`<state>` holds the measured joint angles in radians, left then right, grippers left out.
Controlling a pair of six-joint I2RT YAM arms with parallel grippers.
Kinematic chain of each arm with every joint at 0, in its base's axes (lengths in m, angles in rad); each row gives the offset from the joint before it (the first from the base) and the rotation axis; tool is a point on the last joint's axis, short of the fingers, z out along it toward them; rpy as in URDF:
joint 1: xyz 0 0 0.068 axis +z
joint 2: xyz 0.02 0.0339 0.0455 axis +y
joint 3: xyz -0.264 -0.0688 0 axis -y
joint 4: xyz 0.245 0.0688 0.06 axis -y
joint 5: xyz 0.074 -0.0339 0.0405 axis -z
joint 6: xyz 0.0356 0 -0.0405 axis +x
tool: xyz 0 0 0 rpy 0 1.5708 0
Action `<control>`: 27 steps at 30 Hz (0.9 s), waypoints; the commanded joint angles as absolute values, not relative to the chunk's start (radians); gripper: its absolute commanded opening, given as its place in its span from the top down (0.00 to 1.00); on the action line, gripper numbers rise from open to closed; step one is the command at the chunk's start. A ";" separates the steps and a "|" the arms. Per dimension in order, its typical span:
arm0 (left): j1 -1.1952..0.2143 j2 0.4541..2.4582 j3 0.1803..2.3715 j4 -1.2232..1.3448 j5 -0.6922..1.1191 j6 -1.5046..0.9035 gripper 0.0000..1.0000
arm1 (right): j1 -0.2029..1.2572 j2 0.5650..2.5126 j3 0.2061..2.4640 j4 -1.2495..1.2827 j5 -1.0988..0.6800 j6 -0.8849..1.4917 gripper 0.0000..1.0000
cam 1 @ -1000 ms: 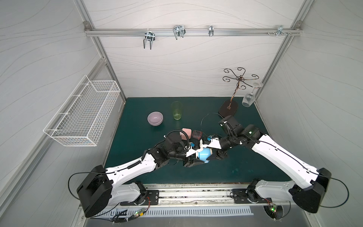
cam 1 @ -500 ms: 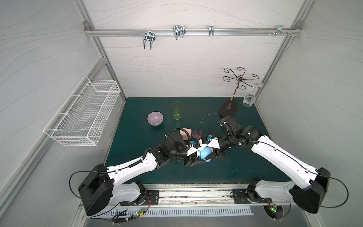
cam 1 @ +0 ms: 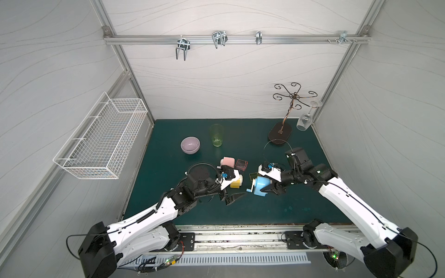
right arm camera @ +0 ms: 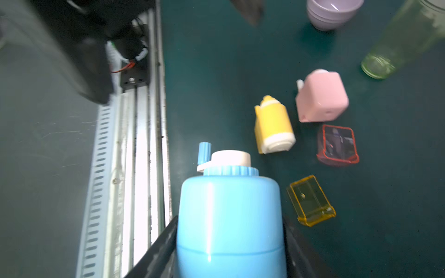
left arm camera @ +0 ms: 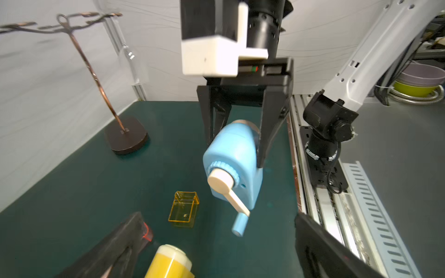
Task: Put the tray back into the pencil sharpener
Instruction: Place the pencil sharpener at the center of the board.
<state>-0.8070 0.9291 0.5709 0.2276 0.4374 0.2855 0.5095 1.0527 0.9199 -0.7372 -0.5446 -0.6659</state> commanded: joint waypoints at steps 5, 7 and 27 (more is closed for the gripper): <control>-0.798 0.853 0.527 0.261 0.211 0.239 0.00 | 0.355 1.208 0.888 -0.389 -0.250 -0.585 0.97; -0.797 0.855 0.521 0.260 0.204 0.231 0.00 | 0.310 1.274 0.898 -0.329 -0.252 -0.593 0.97; -0.795 0.905 0.488 0.297 0.178 0.218 0.00 | 0.174 1.646 0.958 -0.159 -0.281 -0.735 0.68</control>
